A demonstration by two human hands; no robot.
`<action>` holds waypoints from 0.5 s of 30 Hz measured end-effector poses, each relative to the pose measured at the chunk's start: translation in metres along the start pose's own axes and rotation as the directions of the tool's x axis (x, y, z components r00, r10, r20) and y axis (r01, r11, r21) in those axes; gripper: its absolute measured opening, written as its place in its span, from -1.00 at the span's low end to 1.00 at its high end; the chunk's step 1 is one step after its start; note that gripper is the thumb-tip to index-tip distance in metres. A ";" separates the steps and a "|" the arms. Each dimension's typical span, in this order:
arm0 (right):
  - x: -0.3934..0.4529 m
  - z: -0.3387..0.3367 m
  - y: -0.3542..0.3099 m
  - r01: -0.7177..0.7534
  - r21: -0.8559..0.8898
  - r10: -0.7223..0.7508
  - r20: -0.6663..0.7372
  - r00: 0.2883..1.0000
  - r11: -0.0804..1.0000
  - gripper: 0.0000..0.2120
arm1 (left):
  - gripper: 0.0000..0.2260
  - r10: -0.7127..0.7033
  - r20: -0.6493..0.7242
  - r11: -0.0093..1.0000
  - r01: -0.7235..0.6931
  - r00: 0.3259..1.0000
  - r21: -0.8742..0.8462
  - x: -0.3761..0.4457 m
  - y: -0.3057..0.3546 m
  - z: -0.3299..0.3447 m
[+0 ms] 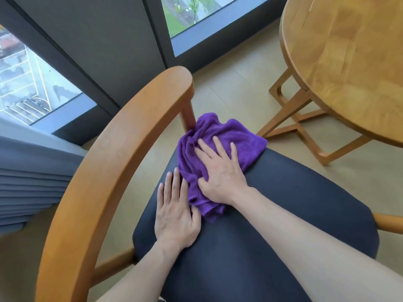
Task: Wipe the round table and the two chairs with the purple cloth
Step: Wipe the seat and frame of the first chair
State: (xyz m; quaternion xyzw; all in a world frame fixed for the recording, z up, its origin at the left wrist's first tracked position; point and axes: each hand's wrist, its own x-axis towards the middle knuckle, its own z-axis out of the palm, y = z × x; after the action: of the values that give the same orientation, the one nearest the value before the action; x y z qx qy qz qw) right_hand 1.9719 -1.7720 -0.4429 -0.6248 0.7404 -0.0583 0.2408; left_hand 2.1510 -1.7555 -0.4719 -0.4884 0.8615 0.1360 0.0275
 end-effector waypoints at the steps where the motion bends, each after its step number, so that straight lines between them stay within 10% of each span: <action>1: -0.004 -0.007 0.007 0.069 0.003 -0.069 0.024 0.997 0.998 -0.27 | -0.33 -0.008 0.000 1.000 0.008 1.000 -0.004 0.000 0.001 -0.001; 5: -0.006 -0.037 0.052 0.118 0.023 -0.117 -0.044 0.992 0.993 -0.38 | -0.32 -0.028 0.002 1.000 0.028 1.000 -0.009 0.002 0.001 -0.002; 10: 0.038 -0.039 0.034 -0.381 0.210 0.402 -0.071 0.913 0.901 -0.49 | -0.31 -0.027 -0.025 1.000 0.027 0.999 -0.004 0.002 0.000 0.004; 15: 0.029 -0.001 -0.027 -0.138 0.101 0.150 -0.129 0.980 0.985 -0.35 | -0.31 -0.019 -0.037 1.000 0.019 0.999 -0.003 0.002 -0.003 0.006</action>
State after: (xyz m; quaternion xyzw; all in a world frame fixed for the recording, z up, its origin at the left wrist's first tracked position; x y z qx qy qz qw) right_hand 1.9928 -1.8054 -0.4400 -0.5524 0.7950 -0.1172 0.2215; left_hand 2.1514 -1.7573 -0.4784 -0.4989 0.8571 0.1279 0.0123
